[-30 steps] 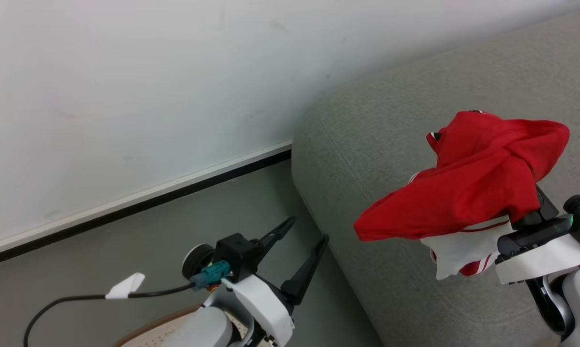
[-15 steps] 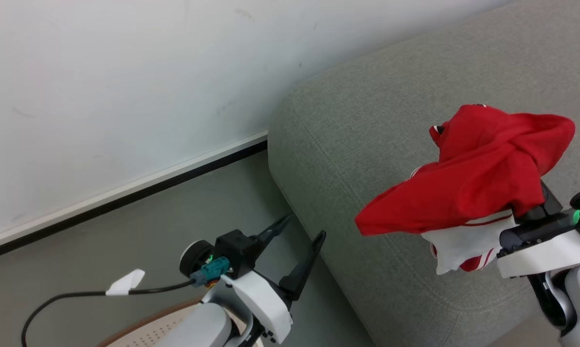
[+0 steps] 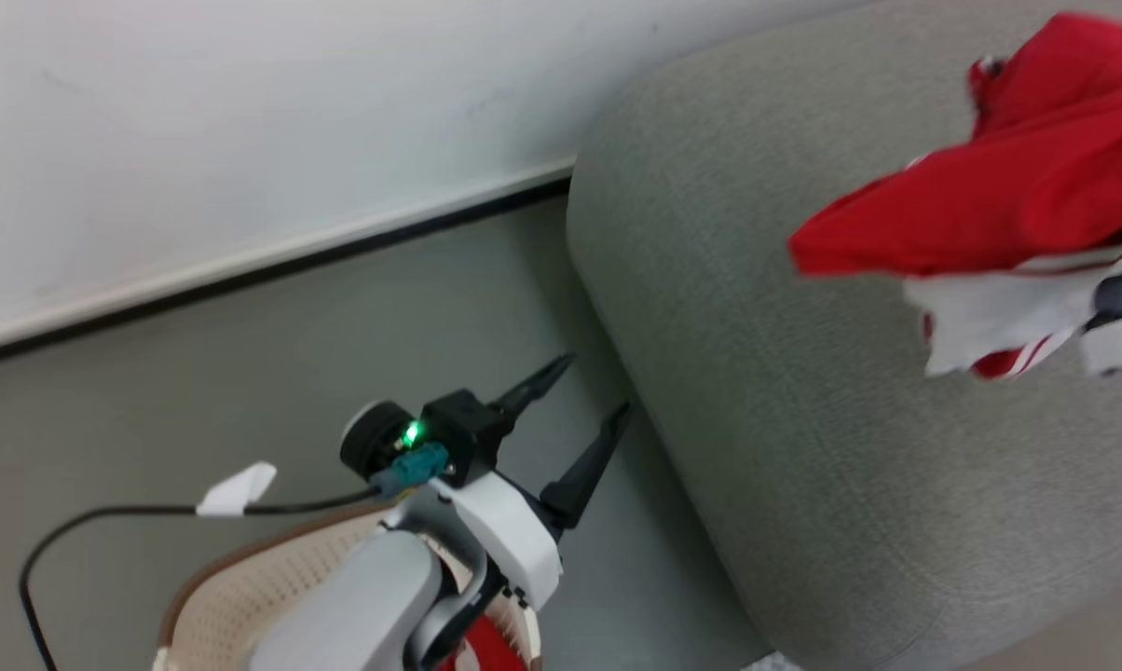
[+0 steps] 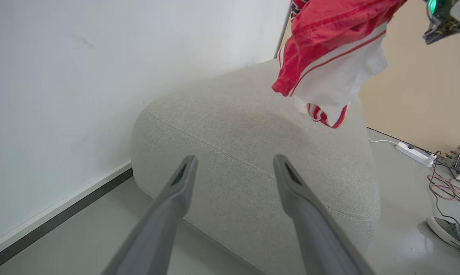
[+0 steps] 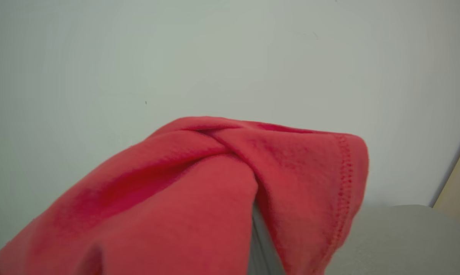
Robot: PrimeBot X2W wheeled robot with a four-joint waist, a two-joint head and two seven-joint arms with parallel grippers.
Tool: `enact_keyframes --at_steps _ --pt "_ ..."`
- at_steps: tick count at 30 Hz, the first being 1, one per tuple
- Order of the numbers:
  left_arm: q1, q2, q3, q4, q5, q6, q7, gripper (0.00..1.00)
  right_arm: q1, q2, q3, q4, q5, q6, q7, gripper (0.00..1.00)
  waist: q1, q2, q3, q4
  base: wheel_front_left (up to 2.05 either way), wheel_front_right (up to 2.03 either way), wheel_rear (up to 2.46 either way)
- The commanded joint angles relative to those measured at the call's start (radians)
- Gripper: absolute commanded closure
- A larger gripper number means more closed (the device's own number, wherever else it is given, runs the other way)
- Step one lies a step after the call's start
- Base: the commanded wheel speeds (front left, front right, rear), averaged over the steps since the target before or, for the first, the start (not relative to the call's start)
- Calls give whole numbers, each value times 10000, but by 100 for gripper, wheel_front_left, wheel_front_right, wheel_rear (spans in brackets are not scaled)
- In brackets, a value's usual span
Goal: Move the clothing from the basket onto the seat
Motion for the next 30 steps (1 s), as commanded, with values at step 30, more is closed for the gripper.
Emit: enact_keyframes --at_steps 30 --pt "-1784 308 80 -296 369 -122 -10 0 -2673 -2404 590 4733 318 -25 1230 100 0 -1 3911 2332 0 0 0"
